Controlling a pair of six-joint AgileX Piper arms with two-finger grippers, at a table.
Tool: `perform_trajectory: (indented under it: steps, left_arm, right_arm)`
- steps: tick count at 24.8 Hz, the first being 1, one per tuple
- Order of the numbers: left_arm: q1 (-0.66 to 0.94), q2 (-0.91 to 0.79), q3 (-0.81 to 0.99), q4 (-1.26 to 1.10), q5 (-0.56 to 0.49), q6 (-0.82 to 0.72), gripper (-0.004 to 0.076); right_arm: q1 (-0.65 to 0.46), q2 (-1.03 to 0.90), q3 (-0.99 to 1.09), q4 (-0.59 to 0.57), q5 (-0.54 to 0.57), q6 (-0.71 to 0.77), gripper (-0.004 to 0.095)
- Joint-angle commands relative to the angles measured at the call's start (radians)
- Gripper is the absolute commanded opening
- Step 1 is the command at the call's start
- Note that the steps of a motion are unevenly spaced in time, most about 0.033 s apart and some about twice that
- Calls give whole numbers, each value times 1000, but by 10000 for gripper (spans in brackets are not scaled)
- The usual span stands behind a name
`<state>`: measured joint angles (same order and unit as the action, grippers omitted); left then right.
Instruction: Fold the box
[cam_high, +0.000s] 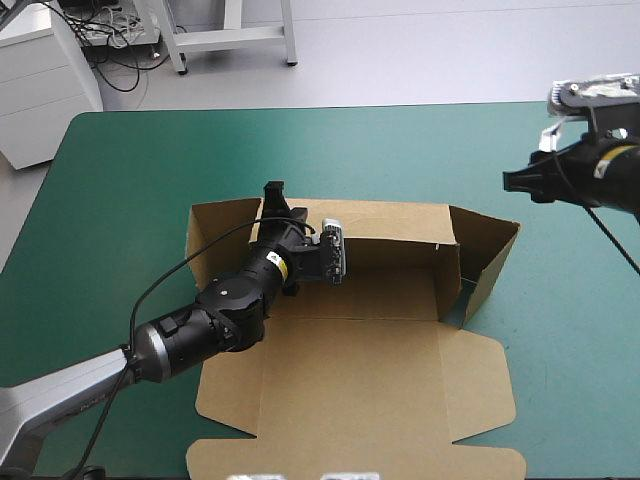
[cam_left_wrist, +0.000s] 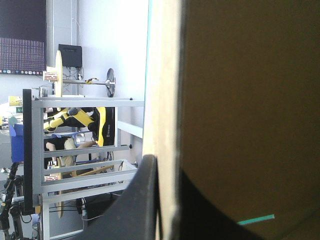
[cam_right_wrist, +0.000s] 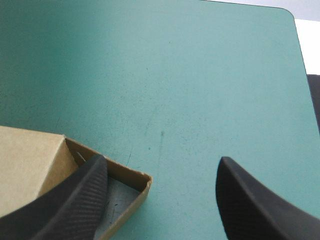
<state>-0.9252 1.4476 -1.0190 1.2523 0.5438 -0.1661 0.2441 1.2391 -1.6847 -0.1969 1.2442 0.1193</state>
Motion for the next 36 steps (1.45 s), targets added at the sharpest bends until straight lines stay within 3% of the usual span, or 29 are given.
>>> perform_trajectory:
  steps: [1, 3, 5, 16, 22, 29, 36]
  left_arm:
    - [-8, -5, -8, -56, -13, -47, -32]
    - [-8, -5, -8, -56, -17, -47, -32]
    - [-8, -5, -8, -59, -17, -47, -32]
    - [-8, -5, -8, -60, -28, -51, -32]
    - [-8, -5, -8, -60, -28, -51, -32]
    - [-8, -5, -8, -57, -28, -51, -32]
    - [-8, -5, -8, -57, -28, -51, -32]
  right_arm:
    - [-54, 119, -125, 70, -1, -28, 588]
    - [-152, 205, -178, 302, 3, -62, 593]
    - [-240, 282, -198, 451, 3, -77, 596]
    - [-281, 395, -195, 383, 3, -130, 597]
    - [-281, 438, -193, 441, 3, -178, 726]
    - [-281, 444, -182, 407, 5, -155, 732]
    - [-281, 386, 13, 452, 5, -164, 720]
